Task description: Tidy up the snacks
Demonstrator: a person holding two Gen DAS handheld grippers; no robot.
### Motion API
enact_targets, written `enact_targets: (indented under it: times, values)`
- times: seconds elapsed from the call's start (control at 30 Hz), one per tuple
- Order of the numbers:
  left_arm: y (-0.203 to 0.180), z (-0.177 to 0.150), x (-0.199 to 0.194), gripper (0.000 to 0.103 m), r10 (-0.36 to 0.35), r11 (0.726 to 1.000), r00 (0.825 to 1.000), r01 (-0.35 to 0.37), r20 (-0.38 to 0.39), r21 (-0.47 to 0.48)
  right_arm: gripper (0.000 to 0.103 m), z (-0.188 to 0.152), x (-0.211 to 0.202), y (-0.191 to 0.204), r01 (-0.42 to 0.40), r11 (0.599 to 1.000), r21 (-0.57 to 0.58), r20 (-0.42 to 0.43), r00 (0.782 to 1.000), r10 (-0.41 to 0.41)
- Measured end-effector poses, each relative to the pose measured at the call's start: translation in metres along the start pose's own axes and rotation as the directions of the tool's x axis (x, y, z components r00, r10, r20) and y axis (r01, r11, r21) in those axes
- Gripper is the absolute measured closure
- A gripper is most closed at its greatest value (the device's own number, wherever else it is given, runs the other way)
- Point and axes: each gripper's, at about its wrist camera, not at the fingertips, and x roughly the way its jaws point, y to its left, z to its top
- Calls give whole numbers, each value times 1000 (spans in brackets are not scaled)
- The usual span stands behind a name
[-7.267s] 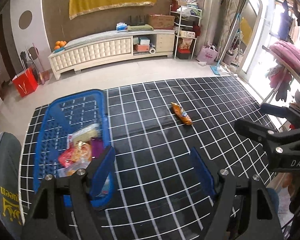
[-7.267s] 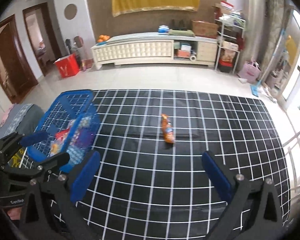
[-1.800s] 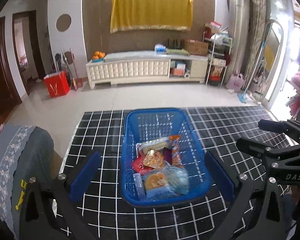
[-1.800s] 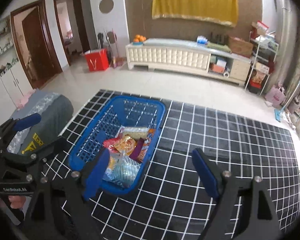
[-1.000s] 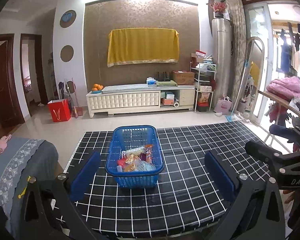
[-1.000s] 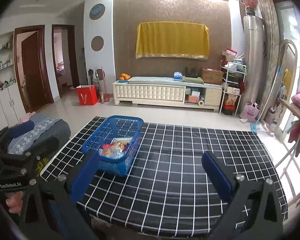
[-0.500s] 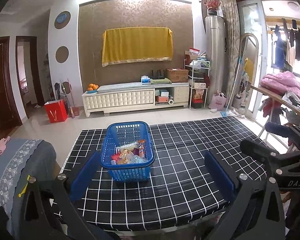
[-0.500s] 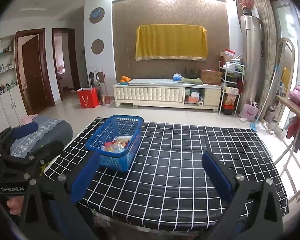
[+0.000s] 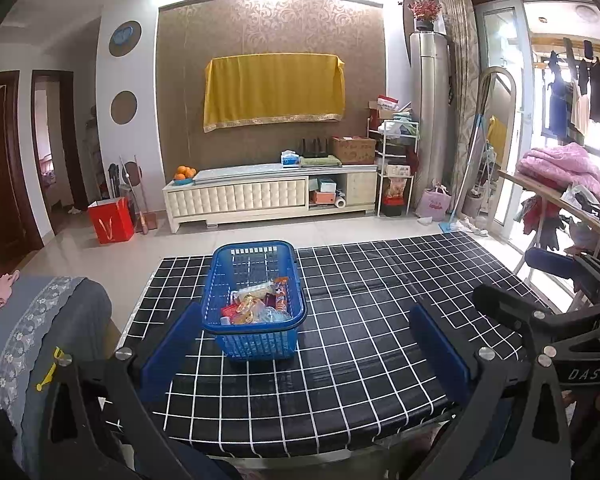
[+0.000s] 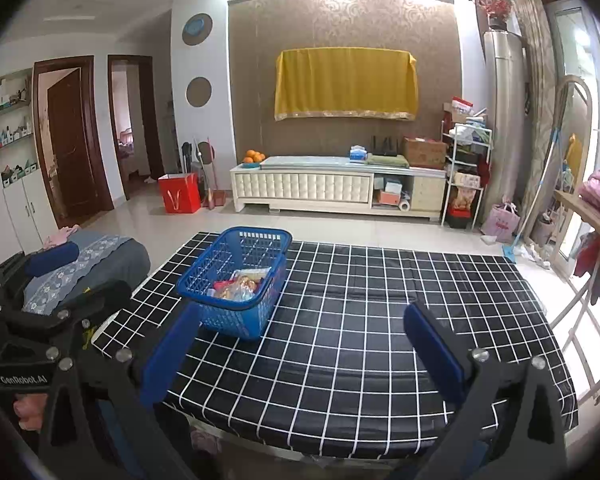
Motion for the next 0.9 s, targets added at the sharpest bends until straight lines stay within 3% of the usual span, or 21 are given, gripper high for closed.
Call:
enact_targets:
  times: [0.9]
  values:
    - [4, -1, -4, 0, -17, 1000, 1000, 17, 1, -8, 0, 1, -6, 6, 17, 1000, -5, 3, 1000, -17]
